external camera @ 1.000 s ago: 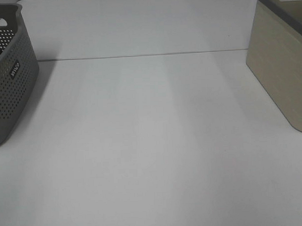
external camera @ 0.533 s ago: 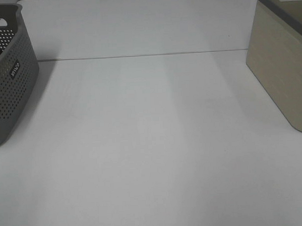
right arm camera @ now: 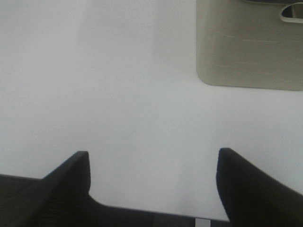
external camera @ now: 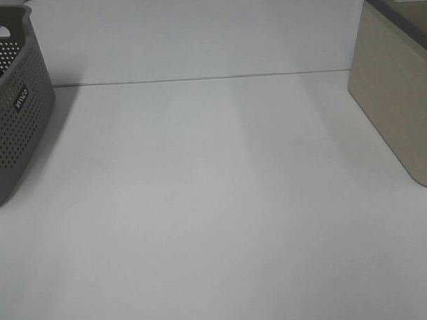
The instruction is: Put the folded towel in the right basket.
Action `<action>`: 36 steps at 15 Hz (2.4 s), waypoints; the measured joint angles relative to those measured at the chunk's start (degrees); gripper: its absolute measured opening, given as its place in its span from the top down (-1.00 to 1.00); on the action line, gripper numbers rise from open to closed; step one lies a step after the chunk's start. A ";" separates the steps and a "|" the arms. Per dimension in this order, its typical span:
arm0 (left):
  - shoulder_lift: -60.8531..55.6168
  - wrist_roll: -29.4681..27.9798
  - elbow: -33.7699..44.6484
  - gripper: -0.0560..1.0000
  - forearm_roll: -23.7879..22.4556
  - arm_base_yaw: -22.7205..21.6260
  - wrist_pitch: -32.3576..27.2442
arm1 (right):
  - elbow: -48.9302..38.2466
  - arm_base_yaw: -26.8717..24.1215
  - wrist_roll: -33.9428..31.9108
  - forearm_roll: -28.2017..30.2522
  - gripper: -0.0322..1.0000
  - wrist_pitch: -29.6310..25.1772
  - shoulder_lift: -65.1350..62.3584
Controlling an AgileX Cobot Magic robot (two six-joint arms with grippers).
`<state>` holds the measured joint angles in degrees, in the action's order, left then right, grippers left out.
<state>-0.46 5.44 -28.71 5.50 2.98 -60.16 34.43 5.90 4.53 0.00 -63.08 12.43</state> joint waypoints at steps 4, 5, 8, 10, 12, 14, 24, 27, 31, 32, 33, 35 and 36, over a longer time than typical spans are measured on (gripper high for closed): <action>0.00 0.00 0.00 -0.95 0.00 0.00 0.00 | -4.35 0.00 1.60 -0.40 -0.43 2.29 -11.23; 0.00 0.00 0.00 -0.95 0.00 0.00 0.00 | -4.53 0.00 2.12 -0.63 -0.43 2.35 -12.49; 0.00 0.00 0.00 -0.95 0.00 0.00 0.00 | -4.76 0.00 2.06 -2.29 -0.43 2.46 -12.83; 0.00 0.00 0.00 -0.95 0.00 0.00 0.00 | -5.44 0.00 1.20 -3.04 -0.43 2.06 -12.83; 0.00 0.00 0.00 -0.95 0.00 0.00 0.00 | -5.44 0.00 0.63 -3.15 -0.43 2.06 -12.83; 0.00 0.00 0.00 -0.95 0.00 0.00 0.00 | -5.44 0.00 0.57 -3.15 -0.43 2.06 -12.83; 0.00 0.00 0.00 -0.95 0.00 0.00 0.00 | -5.44 -2.92 0.52 -3.15 -0.43 2.06 -12.83; 0.00 0.00 0.00 -0.95 0.00 0.00 0.00 | -5.44 -2.92 0.52 -3.15 -0.43 2.06 -12.83; 0.00 0.00 0.00 -0.95 0.00 0.00 0.00 | -5.44 -2.92 0.52 -3.15 -0.43 2.06 -12.83; 0.00 0.00 0.00 -0.95 0.00 0.00 0.00 | -5.44 -2.92 0.52 -3.15 -0.43 2.06 -12.83; 0.00 0.00 0.00 -0.95 0.00 0.00 0.00 | -5.44 -2.92 0.52 -3.15 -0.43 2.06 -12.83; 0.00 0.00 0.00 -0.95 0.00 0.00 0.00 | -5.44 -2.92 0.52 -3.15 -0.43 2.06 -12.83; 0.00 0.00 0.00 -0.95 0.00 0.00 0.00 | -5.44 -2.92 0.52 -3.15 -0.43 2.06 -12.83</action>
<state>-0.46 5.44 -28.71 5.50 2.98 -60.16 28.99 2.98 5.04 -3.15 -61.02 -0.40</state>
